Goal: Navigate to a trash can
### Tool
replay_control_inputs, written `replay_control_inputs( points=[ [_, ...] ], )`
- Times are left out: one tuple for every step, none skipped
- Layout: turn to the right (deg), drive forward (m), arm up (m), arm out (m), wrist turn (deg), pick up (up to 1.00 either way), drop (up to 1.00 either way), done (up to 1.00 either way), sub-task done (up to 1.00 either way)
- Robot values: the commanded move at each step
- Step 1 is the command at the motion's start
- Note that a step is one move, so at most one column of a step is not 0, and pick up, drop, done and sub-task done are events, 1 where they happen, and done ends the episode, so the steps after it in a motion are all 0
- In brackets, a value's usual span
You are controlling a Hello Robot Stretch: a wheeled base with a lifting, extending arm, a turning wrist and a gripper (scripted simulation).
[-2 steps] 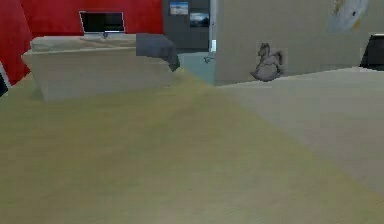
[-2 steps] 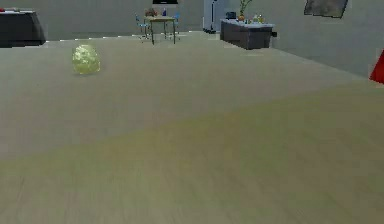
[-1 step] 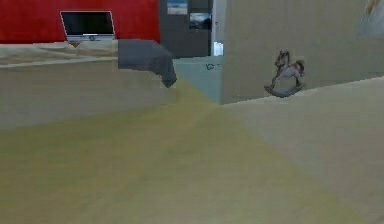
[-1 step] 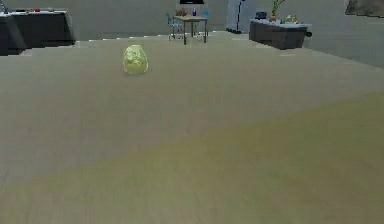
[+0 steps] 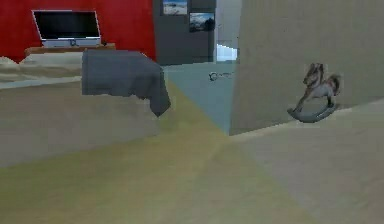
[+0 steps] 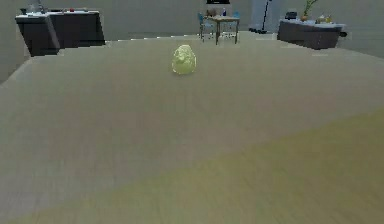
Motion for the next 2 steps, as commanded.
replay_control_inputs(
  points=[
    [0.0,1.00,0.00,0.00,0.0,0.00,0.00,0.00,0.00],
    [0.0,1.00,0.00,0.00,0.0,0.00,0.00,0.00,0.00]
  ],
)
